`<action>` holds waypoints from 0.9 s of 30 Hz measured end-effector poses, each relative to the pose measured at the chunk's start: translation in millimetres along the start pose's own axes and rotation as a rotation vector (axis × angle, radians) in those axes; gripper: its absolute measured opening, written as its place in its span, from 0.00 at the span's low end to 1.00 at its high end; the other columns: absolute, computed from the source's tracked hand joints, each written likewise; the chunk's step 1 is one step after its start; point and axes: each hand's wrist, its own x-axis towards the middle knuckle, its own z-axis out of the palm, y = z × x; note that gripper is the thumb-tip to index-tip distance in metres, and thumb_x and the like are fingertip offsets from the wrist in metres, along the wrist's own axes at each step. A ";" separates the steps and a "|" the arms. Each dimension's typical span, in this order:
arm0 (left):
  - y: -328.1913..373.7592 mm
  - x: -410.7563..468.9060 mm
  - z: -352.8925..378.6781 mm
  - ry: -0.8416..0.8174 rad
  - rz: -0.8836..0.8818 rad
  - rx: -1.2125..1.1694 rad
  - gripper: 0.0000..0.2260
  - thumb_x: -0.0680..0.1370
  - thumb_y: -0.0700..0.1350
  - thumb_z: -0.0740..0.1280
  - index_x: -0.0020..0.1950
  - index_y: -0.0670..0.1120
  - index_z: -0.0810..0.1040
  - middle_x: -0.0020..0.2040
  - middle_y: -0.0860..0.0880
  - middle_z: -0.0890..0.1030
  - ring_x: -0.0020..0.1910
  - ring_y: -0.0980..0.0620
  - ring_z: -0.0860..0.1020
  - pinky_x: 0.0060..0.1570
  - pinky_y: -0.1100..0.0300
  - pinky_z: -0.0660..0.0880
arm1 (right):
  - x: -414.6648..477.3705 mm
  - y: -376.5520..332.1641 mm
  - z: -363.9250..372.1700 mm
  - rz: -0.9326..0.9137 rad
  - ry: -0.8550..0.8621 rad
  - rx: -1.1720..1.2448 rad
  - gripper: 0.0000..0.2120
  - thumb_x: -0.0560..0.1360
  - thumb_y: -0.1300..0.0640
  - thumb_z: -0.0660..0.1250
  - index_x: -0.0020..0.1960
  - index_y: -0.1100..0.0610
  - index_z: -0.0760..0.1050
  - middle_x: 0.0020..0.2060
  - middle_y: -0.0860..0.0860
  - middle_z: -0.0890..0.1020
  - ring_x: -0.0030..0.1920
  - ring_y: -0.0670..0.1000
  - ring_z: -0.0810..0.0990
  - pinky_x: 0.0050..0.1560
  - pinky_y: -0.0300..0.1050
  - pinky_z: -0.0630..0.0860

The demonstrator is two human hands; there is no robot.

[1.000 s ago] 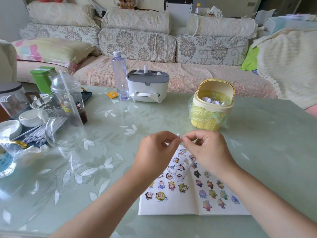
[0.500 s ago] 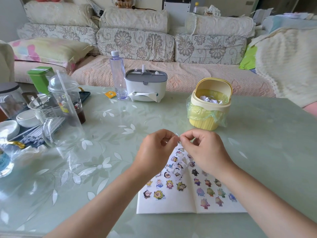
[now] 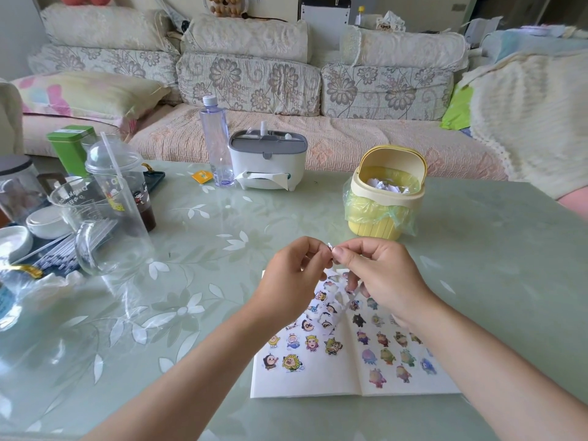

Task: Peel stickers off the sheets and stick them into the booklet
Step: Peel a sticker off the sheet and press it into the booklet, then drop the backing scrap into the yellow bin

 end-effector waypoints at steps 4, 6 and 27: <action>2.7 2.6 -0.5 -0.025 -0.035 -0.062 0.07 0.83 0.45 0.63 0.49 0.46 0.79 0.45 0.51 0.82 0.40 0.57 0.79 0.33 0.60 0.77 | -0.8 -4.2 -1.0 0.000 0.049 -0.022 0.05 0.76 0.53 0.73 0.43 0.51 0.85 0.32 0.55 0.83 0.27 0.48 0.76 0.29 0.38 0.71; 4.6 3.5 -0.9 -0.034 -0.042 -0.078 0.08 0.83 0.44 0.62 0.51 0.46 0.81 0.46 0.51 0.83 0.40 0.57 0.79 0.32 0.61 0.76 | -1.9 -7.1 -1.9 -0.022 0.081 -0.076 0.05 0.76 0.54 0.73 0.43 0.52 0.85 0.25 0.47 0.79 0.26 0.46 0.76 0.30 0.41 0.75; 11.2 42.6 -0.5 0.178 -0.058 -0.007 0.05 0.79 0.43 0.65 0.43 0.47 0.77 0.41 0.47 0.82 0.34 0.51 0.80 0.32 0.56 0.74 | 81.4 -18.0 -46.7 -0.041 0.537 -0.227 0.07 0.73 0.51 0.73 0.36 0.50 0.83 0.34 0.44 0.86 0.26 0.48 0.79 0.33 0.41 0.78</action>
